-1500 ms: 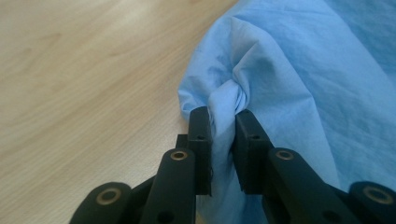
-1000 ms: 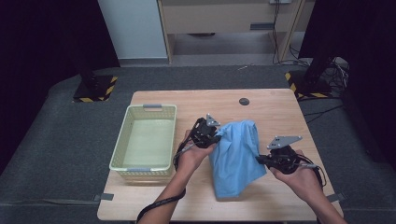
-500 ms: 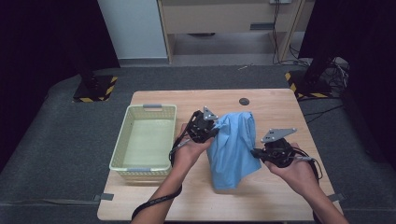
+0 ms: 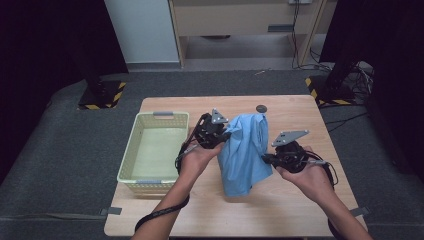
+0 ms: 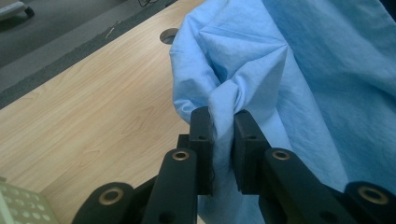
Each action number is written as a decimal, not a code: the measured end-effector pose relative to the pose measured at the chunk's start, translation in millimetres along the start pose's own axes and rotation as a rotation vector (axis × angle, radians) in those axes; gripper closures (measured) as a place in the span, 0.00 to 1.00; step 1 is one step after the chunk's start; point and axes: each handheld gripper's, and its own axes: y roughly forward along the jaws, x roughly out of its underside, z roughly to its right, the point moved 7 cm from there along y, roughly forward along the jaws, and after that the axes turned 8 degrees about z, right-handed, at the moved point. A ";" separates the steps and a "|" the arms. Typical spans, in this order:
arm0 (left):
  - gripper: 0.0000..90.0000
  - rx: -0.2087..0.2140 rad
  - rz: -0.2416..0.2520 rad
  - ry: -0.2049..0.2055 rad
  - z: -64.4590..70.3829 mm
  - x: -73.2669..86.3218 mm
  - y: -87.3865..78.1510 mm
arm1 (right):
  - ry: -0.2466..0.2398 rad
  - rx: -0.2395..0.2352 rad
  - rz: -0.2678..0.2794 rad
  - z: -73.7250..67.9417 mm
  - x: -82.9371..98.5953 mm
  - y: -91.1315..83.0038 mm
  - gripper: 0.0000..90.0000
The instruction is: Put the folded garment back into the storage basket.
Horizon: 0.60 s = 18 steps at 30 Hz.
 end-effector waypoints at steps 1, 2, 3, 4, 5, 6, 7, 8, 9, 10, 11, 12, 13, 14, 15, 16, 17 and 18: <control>0.90 0.000 0.002 -0.002 -1.2 -0.5 -1.3 | -0.001 -0.001 -0.002 -0.3 -0.9 1.0 0.98; 0.90 0.000 0.004 -0.002 -2.1 -0.9 -2.3 | -0.001 -0.002 -0.006 -0.7 -1.9 2.2 0.98; 0.90 0.000 0.005 -0.002 -2.6 -1.3 -3.1 | -0.002 -0.003 -0.006 -1.0 -2.9 3.1 0.98; 0.90 0.000 0.007 -0.001 -3.2 -2.0 -4.1 | -0.002 -0.003 -0.007 -1.2 -3.6 3.6 0.98; 0.90 0.001 0.009 0.001 -3.6 -2.6 -5.0 | -0.002 -0.005 -0.005 -1.7 -4.7 4.4 0.98; 0.90 0.000 0.011 0.003 -4.1 -3.3 -6.0 | -0.003 -0.005 -0.004 -2.1 -5.7 4.9 0.98; 0.90 0.000 0.013 0.004 -4.4 -3.8 -6.5 | -0.003 -0.004 -0.004 -2.5 -6.7 5.6 0.98; 0.90 0.001 0.015 0.005 -4.6 -4.3 -7.0 | -0.003 -0.004 -0.003 -2.7 -7.3 6.0 0.98; 0.90 0.002 0.018 0.005 -5.0 -4.6 -7.3 | -0.005 -0.003 -0.001 -2.8 -8.2 6.4 0.98; 0.90 0.002 0.019 0.005 -5.2 -4.6 -7.5 | -0.004 -0.001 0.000 -3.2 -9.0 7.1 0.98; 0.90 0.003 0.019 0.006 -5.3 -4.6 -7.6 | -0.003 -0.002 0.001 -3.5 -9.6 7.6 0.98; 0.90 0.005 0.020 0.006 -5.3 -4.8 -8.0 | -0.005 -0.002 0.000 -3.9 -10.1 8.1 0.98; 0.90 0.006 0.020 0.009 -5.3 -5.2 -8.5 | -0.008 -0.001 -0.001 -4.4 -10.7 8.7 0.98; 0.90 0.007 0.022 0.009 -5.3 -5.5 -8.8 | -0.009 -0.002 -0.002 -5.3 -11.4 9.2 0.98; 0.90 0.008 0.024 0.009 -5.2 -5.8 -9.1 | -0.011 -0.002 -0.002 -5.9 -11.9 9.5 0.98; 0.90 0.010 0.024 0.011 -5.2 -6.0 -9.4 | -0.012 -0.004 -0.001 -6.6 -12.5 9.8 0.98; 0.90 0.010 0.024 0.012 -5.2 -6.1 -9.5 | -0.014 -0.005 0.000 -7.3 -13.3 10.2 0.98; 0.90 0.010 0.024 0.011 -5.3 -6.2 -9.7 | -0.015 -0.005 0.000 -7.7 -13.9 10.5 0.98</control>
